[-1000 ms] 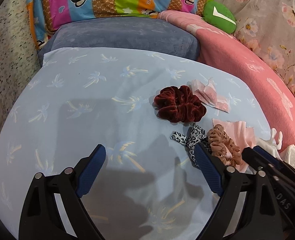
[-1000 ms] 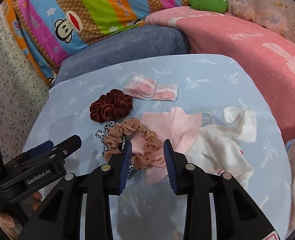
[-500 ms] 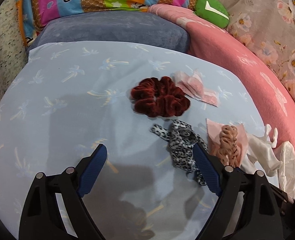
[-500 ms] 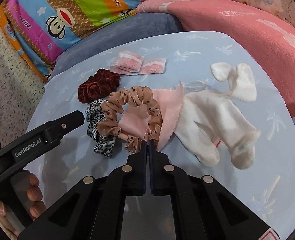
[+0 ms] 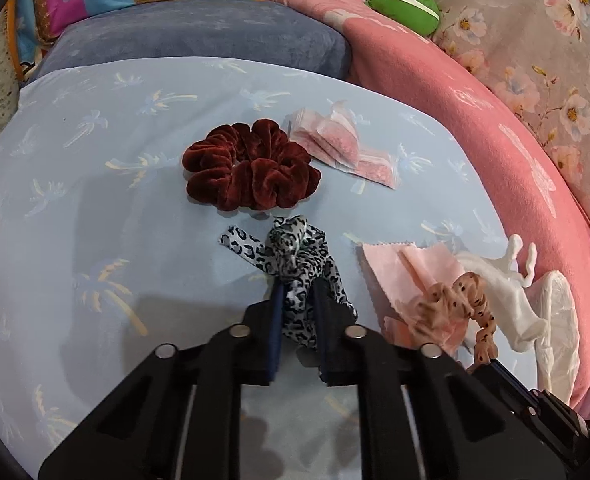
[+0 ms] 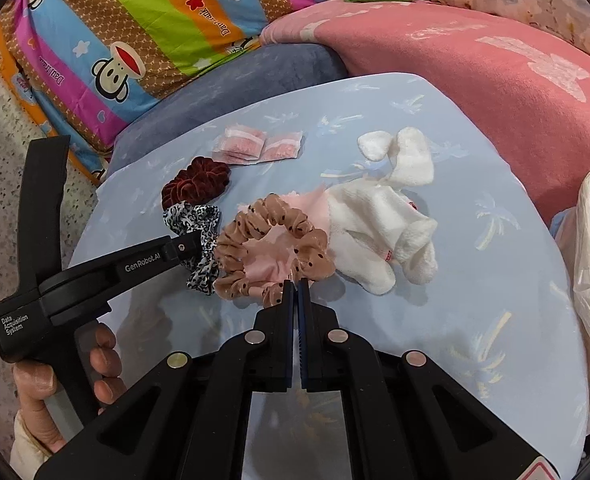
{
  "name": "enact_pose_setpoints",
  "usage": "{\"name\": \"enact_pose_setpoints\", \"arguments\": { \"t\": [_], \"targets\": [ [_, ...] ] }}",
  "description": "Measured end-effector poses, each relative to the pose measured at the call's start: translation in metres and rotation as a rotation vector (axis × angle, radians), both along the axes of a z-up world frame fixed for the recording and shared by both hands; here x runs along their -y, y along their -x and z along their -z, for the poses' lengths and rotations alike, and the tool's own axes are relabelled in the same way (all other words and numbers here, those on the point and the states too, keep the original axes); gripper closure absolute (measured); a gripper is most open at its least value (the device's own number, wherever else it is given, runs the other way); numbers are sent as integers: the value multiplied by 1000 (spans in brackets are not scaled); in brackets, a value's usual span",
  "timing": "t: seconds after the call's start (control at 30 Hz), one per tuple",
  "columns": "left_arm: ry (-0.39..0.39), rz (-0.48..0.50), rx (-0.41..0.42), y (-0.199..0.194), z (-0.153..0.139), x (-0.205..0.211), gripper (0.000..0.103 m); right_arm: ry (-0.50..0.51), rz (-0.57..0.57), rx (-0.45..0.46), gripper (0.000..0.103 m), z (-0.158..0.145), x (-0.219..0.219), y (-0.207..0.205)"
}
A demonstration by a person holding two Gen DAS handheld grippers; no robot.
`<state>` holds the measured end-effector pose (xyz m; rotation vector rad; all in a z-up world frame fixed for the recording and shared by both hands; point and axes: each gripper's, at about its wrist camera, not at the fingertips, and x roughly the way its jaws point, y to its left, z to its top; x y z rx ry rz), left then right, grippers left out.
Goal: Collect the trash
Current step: 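Grasp the leopard scrunchie with the left tool while the right tool grasps the tan scrunchie, then carry both scrunchies over the wastebasket and open both tools to drop them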
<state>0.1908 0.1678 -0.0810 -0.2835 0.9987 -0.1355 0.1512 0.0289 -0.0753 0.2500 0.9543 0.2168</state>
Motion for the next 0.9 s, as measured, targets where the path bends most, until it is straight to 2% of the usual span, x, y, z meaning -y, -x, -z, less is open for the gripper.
{"name": "enact_pose_setpoints", "arguments": {
  "t": [0.47,0.9],
  "targets": [
    [-29,27,96,36,-48,20,97,-24,27,103,101,-48,23,30],
    [-36,166,181,63,-87,92,97,-25,131,186,101,-88,85,70]
  ]
}}
